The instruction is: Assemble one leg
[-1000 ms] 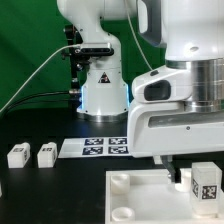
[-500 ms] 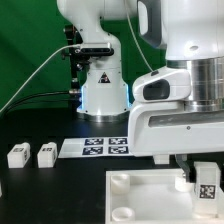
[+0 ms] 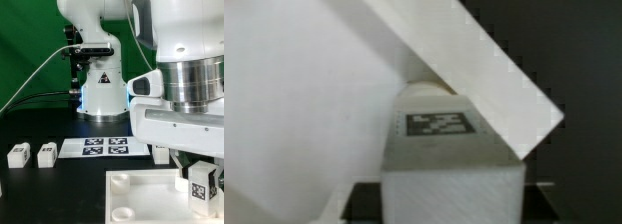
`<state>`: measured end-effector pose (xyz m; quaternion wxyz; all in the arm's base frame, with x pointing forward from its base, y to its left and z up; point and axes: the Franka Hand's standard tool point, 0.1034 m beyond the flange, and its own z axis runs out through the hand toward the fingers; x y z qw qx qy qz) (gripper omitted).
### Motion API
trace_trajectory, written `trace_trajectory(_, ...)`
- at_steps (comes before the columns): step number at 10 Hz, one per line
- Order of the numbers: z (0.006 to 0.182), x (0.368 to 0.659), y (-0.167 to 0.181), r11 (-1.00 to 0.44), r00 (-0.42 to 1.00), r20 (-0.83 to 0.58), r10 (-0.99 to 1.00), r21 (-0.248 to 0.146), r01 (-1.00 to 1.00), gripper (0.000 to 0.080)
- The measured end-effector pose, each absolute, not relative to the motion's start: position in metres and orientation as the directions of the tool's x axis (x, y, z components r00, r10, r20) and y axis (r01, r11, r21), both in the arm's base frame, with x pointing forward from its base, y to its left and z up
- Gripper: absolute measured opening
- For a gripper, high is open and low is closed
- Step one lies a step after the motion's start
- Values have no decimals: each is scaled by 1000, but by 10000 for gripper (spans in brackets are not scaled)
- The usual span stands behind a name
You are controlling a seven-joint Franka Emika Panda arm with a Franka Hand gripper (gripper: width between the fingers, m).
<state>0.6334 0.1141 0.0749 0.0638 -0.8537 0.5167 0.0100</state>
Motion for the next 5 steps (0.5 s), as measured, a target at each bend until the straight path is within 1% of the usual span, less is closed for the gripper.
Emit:
trace_trajectory(1,75,633,115,-275,284,-116,-952,-87,-958,297)
trace_trajectory(3,74,632,115,-50,60,-164,-985,-61,-997,297)
trace_trajectory(4,74,631,119,29,-22,-169,-985,-43,-999,297)
trace_trajectory(5,74,631,119,58,-51,-170,-984,-39,-998,297)
